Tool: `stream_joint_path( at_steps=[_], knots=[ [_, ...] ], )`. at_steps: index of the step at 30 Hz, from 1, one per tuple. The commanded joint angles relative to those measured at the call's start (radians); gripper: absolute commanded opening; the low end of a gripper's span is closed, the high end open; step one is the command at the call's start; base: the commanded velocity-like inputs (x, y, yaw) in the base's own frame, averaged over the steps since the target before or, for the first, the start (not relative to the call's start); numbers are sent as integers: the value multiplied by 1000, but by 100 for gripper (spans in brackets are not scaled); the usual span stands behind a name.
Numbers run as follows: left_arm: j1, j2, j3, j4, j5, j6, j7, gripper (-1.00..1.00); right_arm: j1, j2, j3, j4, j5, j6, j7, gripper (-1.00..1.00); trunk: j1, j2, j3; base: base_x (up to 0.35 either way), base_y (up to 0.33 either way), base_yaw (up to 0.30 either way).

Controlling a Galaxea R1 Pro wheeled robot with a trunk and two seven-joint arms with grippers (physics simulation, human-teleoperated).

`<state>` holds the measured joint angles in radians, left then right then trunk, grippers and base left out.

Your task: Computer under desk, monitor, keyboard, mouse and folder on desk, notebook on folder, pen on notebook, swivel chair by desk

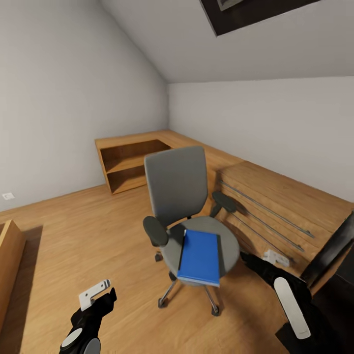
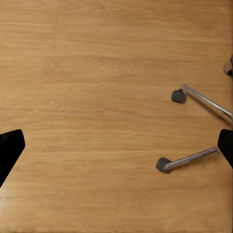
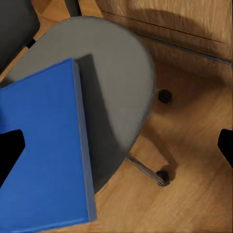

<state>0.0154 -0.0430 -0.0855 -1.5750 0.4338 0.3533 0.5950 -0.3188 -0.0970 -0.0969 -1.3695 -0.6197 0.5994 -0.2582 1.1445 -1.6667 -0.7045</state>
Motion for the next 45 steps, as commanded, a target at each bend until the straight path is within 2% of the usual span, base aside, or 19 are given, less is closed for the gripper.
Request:
stream_joint_path(
  at_steps=[1,3,5,10,17,21,28,30,33,34,37,45],
  knots=[
    [0,0,-1,-2,7,3,6,100,0,-8,0,-1,-39,3,-9,100,3,-8,-4,-301,0,-74],
    [0,0,-1,-2,7,3,6,100,0,-18,0,1,-88,11,-8,100,11,-22,-10,-186,0,-31],
    [0,0,1,-2,7,3,6,100,0,-20,0,0,-103,13,-7,100,19,-36,-16,-69,0,-10],
    [0,0,6,-2,8,3,6,100,0,-22,0,8,-172,15,-7,100,38,-71,-32,-19,0,-3],
    [0,0,7,-2,8,3,6,100,0,-21,0,45,-192,16,-1,100,65,-120,-53,-2,0,0],
    [0,0,8,-2,8,3,6,100,0,-21,0,86,-194,16,64,100,80,-148,-66,0,0,0],
    [0,0,8,-2,8,3,6,100,0,-21,0,86,-194,16,64,100,107,-197,-88,0,0,0],
    [0,0,8,-2,8,3,6,100,-1,-21,0,105,-194,16,98,100,115,-211,-94,0,0,0],
    [0,0,7,-2,8,3,6,100,-1,-22,-10,164,-204,36,211,100,126,-232,-104,0,0,0],
    [0,0,7,-2,8,3,6,100,-1,-22,-18,188,-216,49,272,100,130,-239,-107,0,0,0],
    [0,0,7,-2,8,3,6,100,-1,-28,-26,209,-231,75,347,100,141,-260,-116,0,0,0],
    [0,0,9,-2,8,3,6,100,0,-64,-39,242,-263,134,532,100,172,-316,-141,0,0,0]
  ],
)
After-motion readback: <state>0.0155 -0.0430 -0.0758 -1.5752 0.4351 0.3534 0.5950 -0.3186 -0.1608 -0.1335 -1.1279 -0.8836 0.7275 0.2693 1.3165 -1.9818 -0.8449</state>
